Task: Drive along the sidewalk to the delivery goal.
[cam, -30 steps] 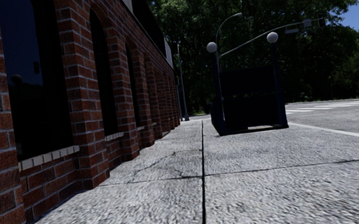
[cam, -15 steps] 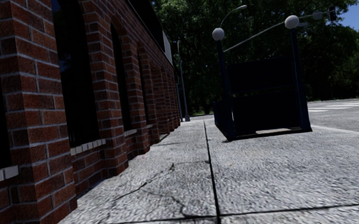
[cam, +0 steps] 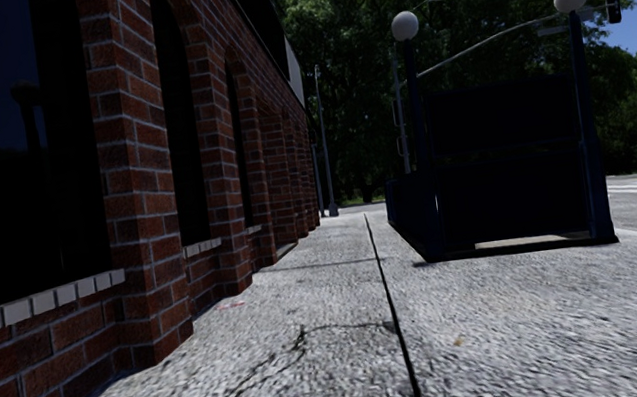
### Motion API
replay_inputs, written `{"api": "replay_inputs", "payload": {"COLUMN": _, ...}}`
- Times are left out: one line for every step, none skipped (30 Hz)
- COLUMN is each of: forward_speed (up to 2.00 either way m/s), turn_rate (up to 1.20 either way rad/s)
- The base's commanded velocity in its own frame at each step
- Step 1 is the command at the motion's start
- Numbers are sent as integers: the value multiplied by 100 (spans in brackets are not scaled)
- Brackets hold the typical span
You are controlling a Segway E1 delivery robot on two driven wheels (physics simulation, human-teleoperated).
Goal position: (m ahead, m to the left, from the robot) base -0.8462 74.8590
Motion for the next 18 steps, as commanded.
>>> {"api": "replay_inputs", "payload": {"forward_speed": 200, "turn_rate": 0}}
{"api": "replay_inputs", "payload": {"forward_speed": 200, "turn_rate": 0}}
{"api": "replay_inputs", "payload": {"forward_speed": 200, "turn_rate": 0}}
{"api": "replay_inputs", "payload": {"forward_speed": 200, "turn_rate": 0}}
{"api": "replay_inputs", "payload": {"forward_speed": 200, "turn_rate": 0}}
{"api": "replay_inputs", "payload": {"forward_speed": 200, "turn_rate": 0}}
{"api": "replay_inputs", "payload": {"forward_speed": 200, "turn_rate": 0}}
{"api": "replay_inputs", "payload": {"forward_speed": 200, "turn_rate": 0}}
{"api": "replay_inputs", "payload": {"forward_speed": 200, "turn_rate": 0}}
{"api": "replay_inputs", "payload": {"forward_speed": 200, "turn_rate": 0}}
{"api": "replay_inputs", "payload": {"forward_speed": 200, "turn_rate": 0}}
{"api": "replay_inputs", "payload": {"forward_speed": 200, "turn_rate": 0}}
{"api": "replay_inputs", "payload": {"forward_speed": 200, "turn_rate": 0}}
{"api": "replay_inputs", "payload": {"forward_speed": 200, "turn_rate": 0}}
{"api": "replay_inputs", "payload": {"forward_speed": 200, "turn_rate": -2}}
{"api": "replay_inputs", "payload": {"forward_speed": 200, "turn_rate": -31}}
{"api": "replay_inputs", "payload": {"forward_speed": 200, "turn_rate": -67}}
{"api": "replay_inputs", "payload": {"forward_speed": 200, "turn_rate": -90}}
